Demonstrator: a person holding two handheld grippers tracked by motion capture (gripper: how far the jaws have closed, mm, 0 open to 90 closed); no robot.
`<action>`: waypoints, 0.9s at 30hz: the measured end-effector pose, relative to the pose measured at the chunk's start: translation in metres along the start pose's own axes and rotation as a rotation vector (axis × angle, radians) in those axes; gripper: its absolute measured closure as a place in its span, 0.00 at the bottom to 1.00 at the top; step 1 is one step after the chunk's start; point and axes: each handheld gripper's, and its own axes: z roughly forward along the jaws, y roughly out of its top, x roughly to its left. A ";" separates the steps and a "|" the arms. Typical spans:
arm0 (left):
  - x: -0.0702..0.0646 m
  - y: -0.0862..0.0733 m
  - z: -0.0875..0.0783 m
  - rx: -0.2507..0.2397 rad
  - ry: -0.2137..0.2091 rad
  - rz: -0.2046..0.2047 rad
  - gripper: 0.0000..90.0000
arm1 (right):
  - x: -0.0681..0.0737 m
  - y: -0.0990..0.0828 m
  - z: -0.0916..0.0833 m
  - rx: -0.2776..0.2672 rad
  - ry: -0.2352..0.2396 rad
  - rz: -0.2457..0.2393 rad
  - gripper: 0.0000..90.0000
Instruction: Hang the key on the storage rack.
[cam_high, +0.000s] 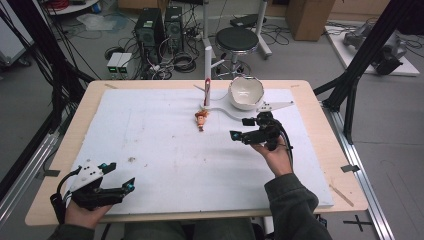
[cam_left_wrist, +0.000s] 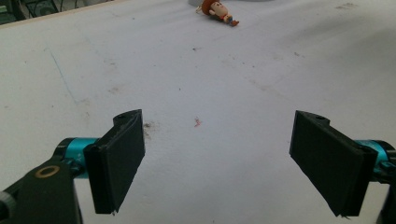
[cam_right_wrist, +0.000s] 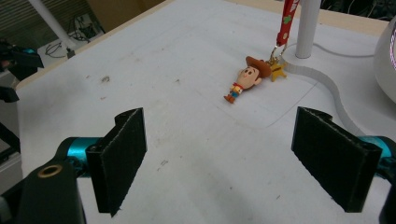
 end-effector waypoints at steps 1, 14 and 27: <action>0.000 0.000 0.000 -0.002 0.001 -0.002 0.21 | 0.000 -0.001 -0.001 -0.002 -0.001 -0.006 0.19; 0.000 0.000 0.001 0.002 0.000 -0.004 0.21 | 0.003 -0.021 -0.009 -0.010 0.008 0.011 0.17; -0.001 0.001 0.002 0.005 -0.007 -0.005 0.21 | 0.006 -0.037 -0.017 0.006 -0.016 0.005 0.14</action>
